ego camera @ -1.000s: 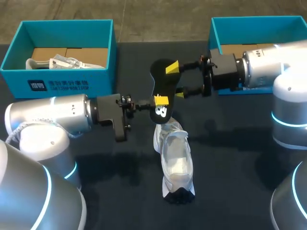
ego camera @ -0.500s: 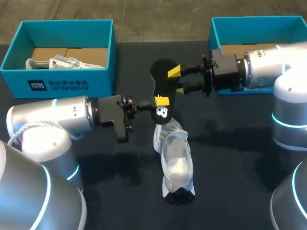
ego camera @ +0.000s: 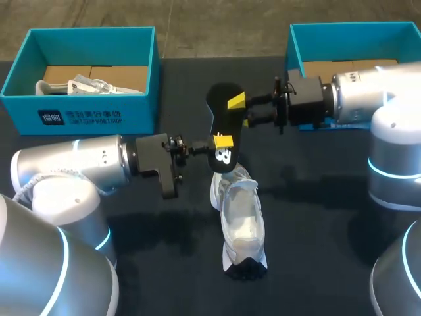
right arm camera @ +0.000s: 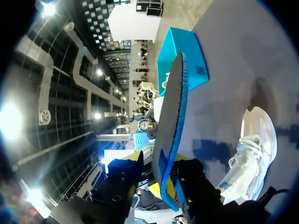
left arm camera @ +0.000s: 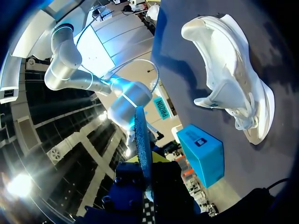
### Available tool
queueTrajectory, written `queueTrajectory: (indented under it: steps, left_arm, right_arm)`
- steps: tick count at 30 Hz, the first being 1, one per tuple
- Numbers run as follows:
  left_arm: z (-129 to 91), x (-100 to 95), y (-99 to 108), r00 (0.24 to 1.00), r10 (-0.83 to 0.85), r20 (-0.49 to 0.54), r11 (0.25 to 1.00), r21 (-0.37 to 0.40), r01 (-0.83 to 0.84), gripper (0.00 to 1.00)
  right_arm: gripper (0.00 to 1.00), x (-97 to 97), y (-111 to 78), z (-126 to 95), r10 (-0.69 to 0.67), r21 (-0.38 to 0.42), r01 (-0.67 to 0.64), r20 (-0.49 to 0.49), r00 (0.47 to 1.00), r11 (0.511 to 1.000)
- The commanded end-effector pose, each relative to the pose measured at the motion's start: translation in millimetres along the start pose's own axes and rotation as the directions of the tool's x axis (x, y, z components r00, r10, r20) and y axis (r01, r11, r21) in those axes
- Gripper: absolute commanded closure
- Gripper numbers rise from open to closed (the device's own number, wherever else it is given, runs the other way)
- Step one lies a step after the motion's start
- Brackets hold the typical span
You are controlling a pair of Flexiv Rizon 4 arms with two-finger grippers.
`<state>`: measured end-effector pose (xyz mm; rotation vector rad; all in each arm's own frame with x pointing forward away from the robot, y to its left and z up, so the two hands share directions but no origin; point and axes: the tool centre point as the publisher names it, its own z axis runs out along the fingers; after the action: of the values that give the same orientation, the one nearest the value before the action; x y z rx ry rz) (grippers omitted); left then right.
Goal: Take the shoe out of the shoebox, open the shoe tongue, remove and reinsert the insole, then place the shoe into the shoebox
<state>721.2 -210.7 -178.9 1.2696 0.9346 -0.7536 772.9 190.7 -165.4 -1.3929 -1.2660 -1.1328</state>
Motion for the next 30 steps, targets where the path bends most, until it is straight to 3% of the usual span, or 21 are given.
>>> queueTrajectory:
  steps: [1, 10, 12, 17, 18, 19, 20, 21, 30]
  left_arm:
    - [1.2, 1.6, -0.4, 1.000, 0.010, -0.005, 1.000, -0.021, -0.011, 1.00]
    - [2.8, 4.8, 0.6, 1.000, 0.012, -0.006, 0.999, -0.035, -0.012, 1.00]
    - [3.0, 5.5, 0.4, 1.000, 0.011, -0.007, 0.999, -0.032, -0.011, 1.00]
    - [2.8, 7.1, 0.9, 1.000, -0.003, -0.017, 1.000, -0.027, 0.003, 1.00]
    - [2.4, 7.1, 1.2, 1.000, -0.007, -0.018, 1.000, -0.025, 0.007, 0.95]
    - [1.8, 7.0, 1.4, 1.000, -0.011, -0.021, 1.000, -0.022, 0.010, 0.67]
    - [0.8, 6.8, 1.6, 1.000, -0.017, -0.024, 1.000, -0.020, 0.016, 0.30]
    - [-0.5, 6.4, 1.9, 0.999, -0.026, -0.024, 1.000, -0.017, 0.026, 0.00]
    - [-33.4, 0.0, 5.9, 0.986, -0.088, -0.138, 0.995, 0.028, 0.093, 0.00]
  right_arm:
    - [0.69, -1.4, -0.8, 7.6, 0.005, -0.003, -0.005, -0.005, 1.000, 1.000]
    - [0.88, -0.5, -1.2, 10.6, 0.010, -0.010, -0.010, -0.011, 1.000, 1.000]
    - [1.00, -0.6, -0.9, 11.2, 0.011, -0.011, -0.011, -0.013, 1.000, 1.000]
    - [1.00, -0.8, -0.2, 12.1, 0.013, -0.012, -0.013, -0.019, 1.000, 1.000]
    - [1.00, -0.8, -0.2, 12.1, 0.013, -0.012, -0.014, -0.020, 1.000, 1.000]
    - [1.00, -0.9, -0.1, 12.2, 0.014, -0.012, -0.014, -0.020, 1.000, 1.000]
    - [1.00, -0.9, -0.1, 12.3, 0.014, -0.012, -0.014, -0.021, 1.000, 1.000]
    - [1.00, -1.0, -0.1, 12.3, 0.015, -0.012, -0.015, -0.022, 1.000, 1.000]
    - [1.00, -12.3, -4.2, 4.1, 0.025, -0.014, -0.025, -0.010, 1.000, 1.000]
